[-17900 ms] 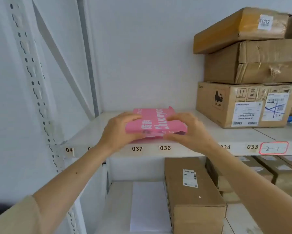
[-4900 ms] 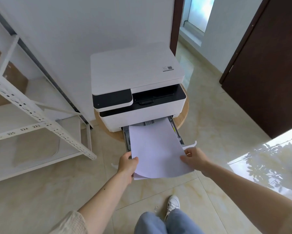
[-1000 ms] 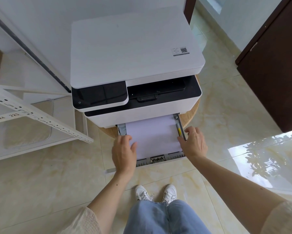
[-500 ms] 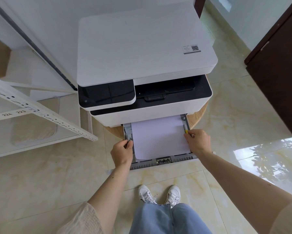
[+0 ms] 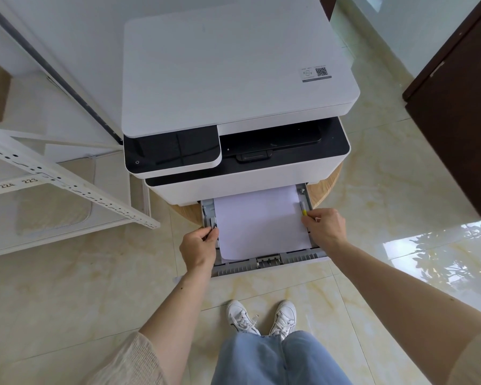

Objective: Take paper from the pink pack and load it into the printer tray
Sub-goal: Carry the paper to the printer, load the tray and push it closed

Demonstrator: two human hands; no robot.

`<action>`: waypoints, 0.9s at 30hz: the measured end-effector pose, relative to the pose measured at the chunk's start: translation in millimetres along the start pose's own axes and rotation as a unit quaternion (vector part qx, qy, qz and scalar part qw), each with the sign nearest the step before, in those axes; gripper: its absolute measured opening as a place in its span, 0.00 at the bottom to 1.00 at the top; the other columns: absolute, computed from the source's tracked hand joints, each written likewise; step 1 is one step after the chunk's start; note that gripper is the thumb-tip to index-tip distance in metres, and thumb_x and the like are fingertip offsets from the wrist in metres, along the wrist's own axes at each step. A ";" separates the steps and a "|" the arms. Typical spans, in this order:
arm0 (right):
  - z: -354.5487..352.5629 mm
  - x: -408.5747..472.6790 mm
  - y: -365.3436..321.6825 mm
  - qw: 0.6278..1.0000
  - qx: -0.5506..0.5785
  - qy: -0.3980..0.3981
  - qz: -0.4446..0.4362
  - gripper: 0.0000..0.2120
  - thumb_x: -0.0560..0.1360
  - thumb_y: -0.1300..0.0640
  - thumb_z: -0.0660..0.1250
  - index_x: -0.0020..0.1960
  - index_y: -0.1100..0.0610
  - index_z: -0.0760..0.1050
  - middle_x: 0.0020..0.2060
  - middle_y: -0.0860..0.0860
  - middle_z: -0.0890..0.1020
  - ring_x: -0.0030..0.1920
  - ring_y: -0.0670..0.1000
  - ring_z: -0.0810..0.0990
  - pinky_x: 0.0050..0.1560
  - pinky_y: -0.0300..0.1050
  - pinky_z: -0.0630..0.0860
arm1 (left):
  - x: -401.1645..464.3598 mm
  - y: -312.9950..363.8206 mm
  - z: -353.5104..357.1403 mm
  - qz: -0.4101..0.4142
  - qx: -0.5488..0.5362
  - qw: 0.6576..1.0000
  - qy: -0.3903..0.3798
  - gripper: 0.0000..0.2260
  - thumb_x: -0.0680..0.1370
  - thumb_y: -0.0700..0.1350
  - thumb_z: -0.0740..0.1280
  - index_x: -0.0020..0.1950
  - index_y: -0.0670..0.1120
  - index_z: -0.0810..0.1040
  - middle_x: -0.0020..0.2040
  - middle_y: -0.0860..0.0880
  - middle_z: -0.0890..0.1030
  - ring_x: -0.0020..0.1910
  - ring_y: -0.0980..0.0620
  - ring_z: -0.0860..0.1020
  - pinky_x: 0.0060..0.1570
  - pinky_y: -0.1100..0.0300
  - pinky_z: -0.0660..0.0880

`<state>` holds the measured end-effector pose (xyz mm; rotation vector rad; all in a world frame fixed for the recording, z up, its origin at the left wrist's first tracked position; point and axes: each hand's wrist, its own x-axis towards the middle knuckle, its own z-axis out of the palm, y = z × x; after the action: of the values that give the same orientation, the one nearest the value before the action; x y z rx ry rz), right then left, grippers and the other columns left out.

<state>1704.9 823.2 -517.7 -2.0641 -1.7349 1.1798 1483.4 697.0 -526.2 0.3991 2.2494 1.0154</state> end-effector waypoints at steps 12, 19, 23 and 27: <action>-3.4 0.6 -1.0 1.000 -0.007 -0.006 0.005 0.10 0.75 0.58 0.67 0.54 0.57 0.84 0.49 0.59 0.85 0.51 0.60 0.81 0.50 0.52 0.80 | 2.8 -1.6 -0.6 0.012 0.014 1.000 0.006 0.20 0.75 0.41 0.71 0.27 0.55 0.70 0.32 0.50 0.74 0.36 0.50 0.70 0.41 0.59 0.69; -4.0 -4.5 2.5 1.000 -0.019 -0.015 -0.020 0.11 0.77 0.56 0.66 0.55 0.60 0.82 0.51 0.59 0.83 0.51 0.59 0.79 0.53 0.52 0.78 | -8.6 0.7 -9.7 0.024 0.020 0.999 -0.037 0.11 0.78 0.43 0.69 0.57 0.39 0.82 0.42 0.58 0.80 0.47 0.52 0.77 0.51 0.61 0.71; -7.5 -6.1 10.3 0.993 -0.077 -0.063 -0.058 0.11 0.77 0.52 0.65 0.51 0.58 0.80 0.50 0.54 0.77 0.46 0.56 0.75 0.46 0.45 0.70 | -13.9 -7.7 -19.9 0.054 0.059 0.988 -0.134 0.22 0.78 0.48 0.67 0.71 0.43 0.71 0.69 0.49 0.73 0.66 0.52 0.72 0.65 0.58 0.68; -12.4 -10.6 18.2 0.980 -0.143 -0.104 -0.086 0.08 0.75 0.50 0.68 0.50 0.54 0.78 0.56 0.54 0.77 0.51 0.56 0.77 0.48 0.47 0.73 | -18.2 -19.6 -31.2 0.080 0.118 0.967 -0.212 0.30 0.77 0.53 0.67 0.76 0.45 0.62 0.79 0.50 0.57 0.77 0.51 0.57 0.74 0.55 0.58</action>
<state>1726.7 812.4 -515.8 -1.9418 -2.2496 1.1876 1476.4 657.5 -517.6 0.8288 1.9700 0.6595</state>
